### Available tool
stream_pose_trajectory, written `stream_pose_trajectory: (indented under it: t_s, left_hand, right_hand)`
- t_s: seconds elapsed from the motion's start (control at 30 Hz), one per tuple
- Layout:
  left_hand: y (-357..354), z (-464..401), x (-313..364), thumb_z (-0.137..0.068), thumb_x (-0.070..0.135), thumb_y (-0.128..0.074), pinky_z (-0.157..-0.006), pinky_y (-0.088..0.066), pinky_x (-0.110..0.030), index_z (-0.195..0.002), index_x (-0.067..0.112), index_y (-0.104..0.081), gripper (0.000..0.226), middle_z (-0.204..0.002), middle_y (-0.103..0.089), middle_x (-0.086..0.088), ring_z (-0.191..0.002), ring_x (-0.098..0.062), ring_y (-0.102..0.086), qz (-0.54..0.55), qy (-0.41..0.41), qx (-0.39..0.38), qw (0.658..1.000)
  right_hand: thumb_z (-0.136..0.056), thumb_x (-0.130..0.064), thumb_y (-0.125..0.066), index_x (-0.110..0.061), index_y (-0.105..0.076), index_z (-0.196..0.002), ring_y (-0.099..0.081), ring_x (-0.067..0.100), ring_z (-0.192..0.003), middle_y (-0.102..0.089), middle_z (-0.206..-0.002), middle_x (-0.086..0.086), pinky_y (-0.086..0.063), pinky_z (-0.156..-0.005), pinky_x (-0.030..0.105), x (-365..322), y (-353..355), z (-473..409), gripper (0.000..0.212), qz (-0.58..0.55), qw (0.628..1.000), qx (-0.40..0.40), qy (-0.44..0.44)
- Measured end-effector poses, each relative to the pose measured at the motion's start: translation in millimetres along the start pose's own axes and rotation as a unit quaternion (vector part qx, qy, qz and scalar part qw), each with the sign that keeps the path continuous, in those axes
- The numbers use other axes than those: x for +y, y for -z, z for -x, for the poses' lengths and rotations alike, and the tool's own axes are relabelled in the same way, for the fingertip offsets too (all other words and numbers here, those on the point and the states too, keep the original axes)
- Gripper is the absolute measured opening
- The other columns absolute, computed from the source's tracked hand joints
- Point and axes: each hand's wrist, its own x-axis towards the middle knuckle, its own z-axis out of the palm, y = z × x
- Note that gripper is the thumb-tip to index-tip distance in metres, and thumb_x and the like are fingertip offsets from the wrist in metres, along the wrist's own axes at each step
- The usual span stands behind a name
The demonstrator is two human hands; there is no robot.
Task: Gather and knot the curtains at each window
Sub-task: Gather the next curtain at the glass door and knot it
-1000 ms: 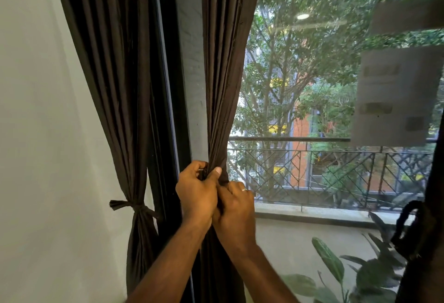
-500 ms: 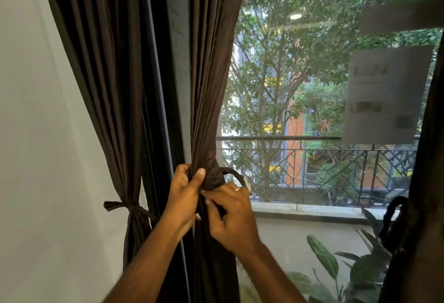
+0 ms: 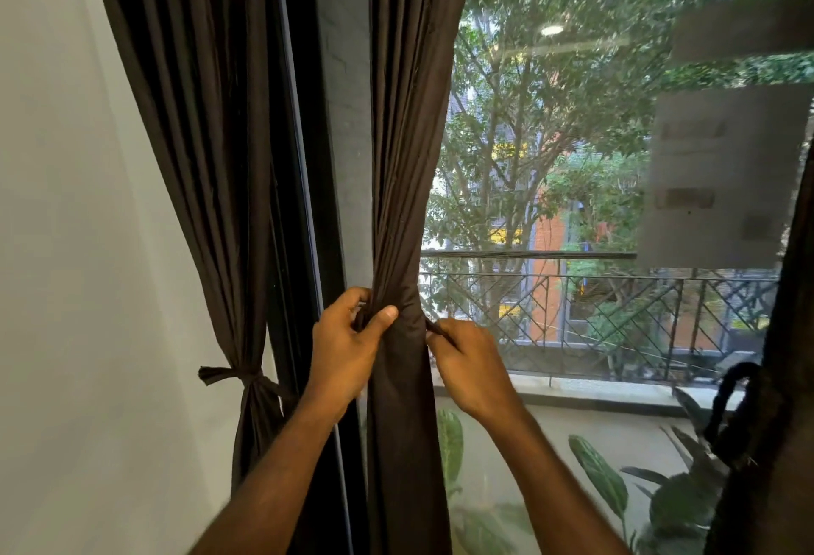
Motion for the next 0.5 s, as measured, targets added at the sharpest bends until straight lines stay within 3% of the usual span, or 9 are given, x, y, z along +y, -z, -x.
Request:
stream_pose_trajectory:
  t_s: [0.07,0.13,0.17,0.23,0.3,0.4,0.5]
  left_hand:
    - [0,-2,-2,-0.088,0.035,-0.076,-0.067,-0.046,-0.031,-0.08,0.027,-0.06,0.02,-0.079,-0.059,0.005,-0.072,-0.01,-0.059,-0.2,-0.05,0.066,0.976]
    - [1,-2,3,-0.084,0.046,-0.076,-0.069,-0.046,-0.034,-0.082,0.024,-0.064,0.026,-0.085,-0.055,0.002,-0.075,-0.018,-0.056,-0.28,-0.047,0.108,0.953]
    - [1,-3,5,-0.084,0.047,-0.076,-0.068,-0.047,-0.035,-0.08,0.023,-0.062,0.029,-0.083,-0.055,0.001,-0.074,-0.02,-0.057,-0.281,-0.036,0.109,0.953]
    - [2,-2,8,-0.084,0.045,-0.077,-0.062,-0.045,-0.034,-0.071,0.022,-0.055,0.035,-0.069,-0.057,0.003,-0.066,-0.019,-0.057,-0.242,-0.002,0.104,0.965]
    - [2,1,12,-0.083,0.038,-0.08,-0.059,-0.048,-0.035,-0.07,0.018,-0.055,0.034,-0.063,-0.06,0.001,-0.061,-0.017,-0.061,-0.177,0.03,0.104,0.978]
    - [0,7,16,-0.092,0.034,-0.071,-0.067,-0.059,-0.037,-0.081,0.012,-0.062,0.026,-0.069,-0.069,0.001,-0.064,-0.01,-0.07,-0.052,0.077,0.084,0.992]
    - [2,13,17,-0.103,0.02,-0.054,-0.067,-0.051,-0.041,-0.078,0.005,-0.062,0.031,-0.067,-0.062,-0.004,-0.061,-0.017,-0.061,0.043,0.119,0.062,0.99]
  right_hand:
    - [-0.089,-0.024,-0.05,-0.018,-0.035,-0.063,-0.028,0.015,-0.05,-0.03,-0.056,-0.002,-0.019,-0.055,0.034,-14,-1,8,0.031,-0.186,0.978,-0.028,-0.088]
    - [-0.095,-0.023,-0.041,-0.018,-0.037,-0.069,-0.022,0.016,-0.048,-0.025,-0.058,-0.001,-0.015,-0.054,0.033,-24,-6,13,0.027,-0.359,0.907,-0.094,-0.199]
    - [-0.099,-0.023,-0.038,-0.017,-0.042,-0.071,-0.029,0.016,-0.047,-0.03,-0.057,-0.001,-0.019,-0.05,0.03,-27,-8,16,0.028,-0.406,0.88,-0.112,-0.221]
    - [-0.105,-0.017,-0.039,-0.01,-0.055,-0.078,-0.056,0.022,-0.054,-0.053,-0.063,0.007,-0.045,-0.05,0.031,-29,-14,18,0.032,-0.45,0.86,-0.116,-0.208]
    - [-0.107,-0.013,-0.043,-0.003,-0.066,-0.087,-0.071,0.024,-0.078,-0.07,-0.082,0.014,-0.059,-0.07,0.04,-30,-21,18,0.032,-0.453,0.868,-0.106,-0.173]
    - [-0.106,-0.017,-0.049,-0.005,-0.073,-0.1,-0.072,0.026,-0.099,-0.075,-0.103,0.017,-0.059,-0.088,0.047,-28,-26,19,0.028,-0.475,0.86,-0.103,-0.153]
    - [-0.105,-0.022,-0.05,-0.005,-0.075,-0.104,-0.072,0.028,-0.104,-0.073,-0.112,0.022,-0.059,-0.087,0.046,-30,-28,18,0.03,-0.531,0.824,-0.114,-0.16]
